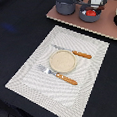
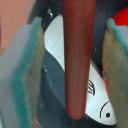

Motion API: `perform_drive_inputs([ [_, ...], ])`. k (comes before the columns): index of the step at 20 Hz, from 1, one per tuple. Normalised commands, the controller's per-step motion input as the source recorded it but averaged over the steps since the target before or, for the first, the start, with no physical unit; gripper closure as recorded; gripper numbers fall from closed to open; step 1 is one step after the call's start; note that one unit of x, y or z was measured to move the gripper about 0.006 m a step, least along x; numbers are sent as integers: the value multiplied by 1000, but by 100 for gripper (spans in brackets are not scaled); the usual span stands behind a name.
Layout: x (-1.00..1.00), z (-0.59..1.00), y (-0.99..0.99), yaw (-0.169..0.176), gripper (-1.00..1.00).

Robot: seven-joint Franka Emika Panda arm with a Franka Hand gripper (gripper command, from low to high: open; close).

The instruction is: Place the fish, sausage, and tomato into the frying pan.

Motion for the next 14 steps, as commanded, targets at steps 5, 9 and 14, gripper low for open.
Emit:
perform_drive_inputs([
  [5, 206, 944, 25, -8, -100],
  [9, 74, 1000, 0, -39, -100],
  [14, 82, 1000, 0, -14, -100],
])
